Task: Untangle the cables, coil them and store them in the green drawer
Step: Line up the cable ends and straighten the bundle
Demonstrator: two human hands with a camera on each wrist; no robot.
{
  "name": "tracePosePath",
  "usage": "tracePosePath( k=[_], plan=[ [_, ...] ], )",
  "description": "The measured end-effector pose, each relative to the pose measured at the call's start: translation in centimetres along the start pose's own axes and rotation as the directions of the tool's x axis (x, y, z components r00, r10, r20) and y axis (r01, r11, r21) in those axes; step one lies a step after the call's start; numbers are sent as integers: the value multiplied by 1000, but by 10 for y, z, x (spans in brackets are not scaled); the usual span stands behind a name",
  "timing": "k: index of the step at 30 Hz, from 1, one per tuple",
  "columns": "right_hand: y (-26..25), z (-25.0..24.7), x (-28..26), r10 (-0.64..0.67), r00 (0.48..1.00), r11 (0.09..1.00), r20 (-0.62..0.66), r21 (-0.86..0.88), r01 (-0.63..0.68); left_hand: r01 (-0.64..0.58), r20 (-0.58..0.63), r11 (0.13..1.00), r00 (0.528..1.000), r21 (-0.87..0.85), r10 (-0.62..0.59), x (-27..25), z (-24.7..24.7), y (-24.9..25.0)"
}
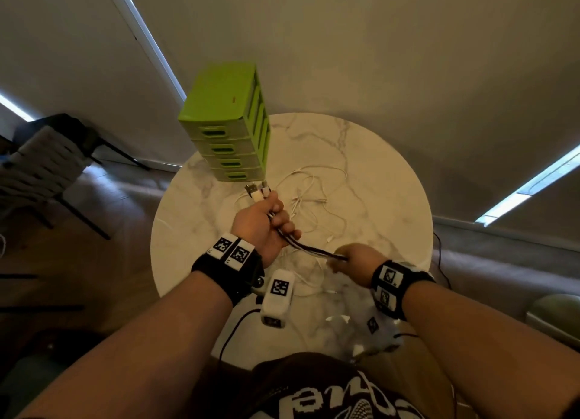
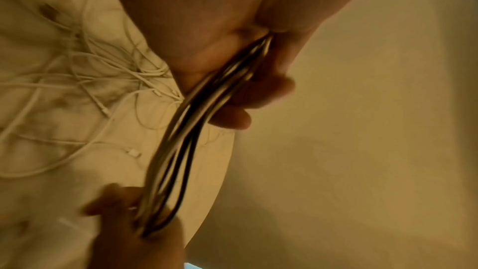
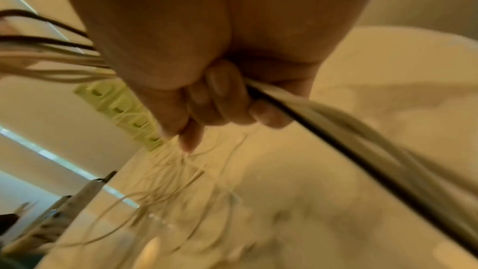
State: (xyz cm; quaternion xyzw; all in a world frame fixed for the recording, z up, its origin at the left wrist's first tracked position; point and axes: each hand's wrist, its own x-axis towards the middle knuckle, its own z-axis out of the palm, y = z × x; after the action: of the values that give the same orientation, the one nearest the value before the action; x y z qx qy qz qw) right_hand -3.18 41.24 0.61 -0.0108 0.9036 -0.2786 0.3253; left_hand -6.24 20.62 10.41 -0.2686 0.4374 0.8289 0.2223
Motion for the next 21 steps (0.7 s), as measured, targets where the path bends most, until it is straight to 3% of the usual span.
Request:
tracePosePath(
  k=[4, 8, 12, 17, 19, 21],
  plan=[
    [35, -26, 15, 130, 961, 986, -244, -69, -151, 89, 101, 995, 990, 45, -93, -11, -14, -16],
    [46, -35, 14, 211, 927, 978, -309, 66, -200, 45, 206, 994, 978, -95, -24, -25, -26, -19],
    [34, -15, 2, 115, 970, 988, -215, 124, -90, -70, 202, 974, 973, -214, 114, -23, -45, 0],
    [3, 10, -15, 49, 998, 999, 48, -24, -48, -179, 72, 939, 975, -293, 209, -6, -70, 37],
    [-3, 20, -12, 64, 995, 997, 81, -59, -59, -203, 18, 927, 975, -317, 220, 2, -81, 53],
    [-4, 24, -8, 134, 990, 991, 49, 20, -135, -189, -15, 935, 981, -301, 193, 7, -90, 66]
  ],
)
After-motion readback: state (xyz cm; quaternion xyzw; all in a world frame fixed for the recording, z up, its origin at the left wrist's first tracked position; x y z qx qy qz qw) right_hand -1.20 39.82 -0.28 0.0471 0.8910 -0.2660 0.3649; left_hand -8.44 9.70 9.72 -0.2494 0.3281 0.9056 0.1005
